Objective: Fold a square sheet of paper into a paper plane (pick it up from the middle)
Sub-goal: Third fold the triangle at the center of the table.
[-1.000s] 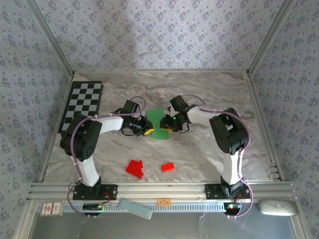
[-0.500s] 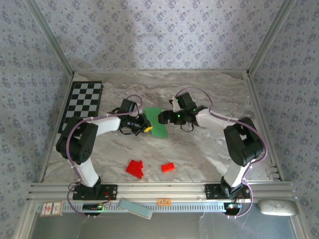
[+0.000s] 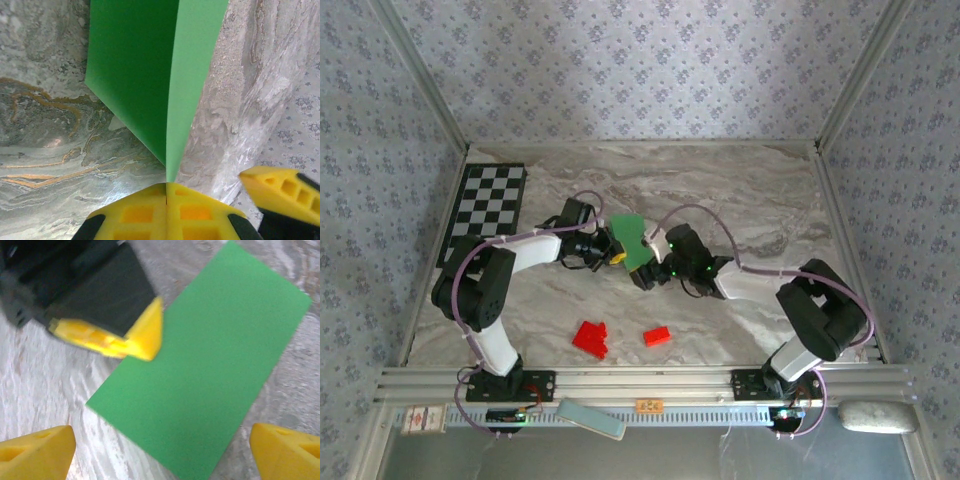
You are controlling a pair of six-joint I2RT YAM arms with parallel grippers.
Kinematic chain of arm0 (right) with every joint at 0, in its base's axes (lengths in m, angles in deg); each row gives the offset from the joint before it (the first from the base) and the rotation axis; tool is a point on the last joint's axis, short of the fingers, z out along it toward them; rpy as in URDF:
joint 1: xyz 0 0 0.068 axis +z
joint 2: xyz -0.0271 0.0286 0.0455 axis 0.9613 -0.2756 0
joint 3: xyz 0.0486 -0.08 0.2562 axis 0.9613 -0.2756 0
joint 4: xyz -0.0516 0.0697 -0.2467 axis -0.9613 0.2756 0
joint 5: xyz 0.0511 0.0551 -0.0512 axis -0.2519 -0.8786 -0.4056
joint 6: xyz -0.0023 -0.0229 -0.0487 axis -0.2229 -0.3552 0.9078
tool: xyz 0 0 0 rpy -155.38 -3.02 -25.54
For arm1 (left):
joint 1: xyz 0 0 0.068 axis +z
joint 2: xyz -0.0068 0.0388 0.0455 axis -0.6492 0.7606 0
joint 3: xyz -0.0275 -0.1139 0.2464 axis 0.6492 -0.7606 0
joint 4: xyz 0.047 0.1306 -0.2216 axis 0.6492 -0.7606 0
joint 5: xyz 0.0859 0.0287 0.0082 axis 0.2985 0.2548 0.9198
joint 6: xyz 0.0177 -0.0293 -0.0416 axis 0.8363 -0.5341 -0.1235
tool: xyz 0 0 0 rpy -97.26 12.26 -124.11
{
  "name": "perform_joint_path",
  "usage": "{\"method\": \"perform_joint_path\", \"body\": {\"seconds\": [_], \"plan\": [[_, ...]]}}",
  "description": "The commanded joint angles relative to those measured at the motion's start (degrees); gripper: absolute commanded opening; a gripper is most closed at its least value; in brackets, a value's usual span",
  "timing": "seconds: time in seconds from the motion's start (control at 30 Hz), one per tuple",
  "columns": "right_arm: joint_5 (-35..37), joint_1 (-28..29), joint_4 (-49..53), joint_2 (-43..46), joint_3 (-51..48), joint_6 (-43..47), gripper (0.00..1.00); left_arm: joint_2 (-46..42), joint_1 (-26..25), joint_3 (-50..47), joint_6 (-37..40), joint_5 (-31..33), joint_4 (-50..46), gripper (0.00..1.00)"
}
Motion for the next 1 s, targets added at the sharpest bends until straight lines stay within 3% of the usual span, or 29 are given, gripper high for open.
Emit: {"method": "perform_joint_path", "body": {"seconds": [0.0,0.57,0.83,0.97], "plan": [[1.65,1.63,-7.49,-0.57,-0.91,8.74,0.92,-1.69,0.22,0.69,-0.82,-0.80,-0.75,0.00],[6.12,3.16,-11.49,-8.73,1.49,14.21,0.75,-0.91,0.27,-0.01,-0.95,-0.76,-0.58,0.00],[5.38,3.51,-12.92,-5.84,-0.32,16.40,0.51,-0.21,0.27,0.10,-0.29,-0.79,-1.19,0.00],[4.93,3.51,-13.35,-5.21,-0.81,16.59,0.47,0.19,0.31,0.06,-0.20,-0.86,-1.21,0.00]]}}
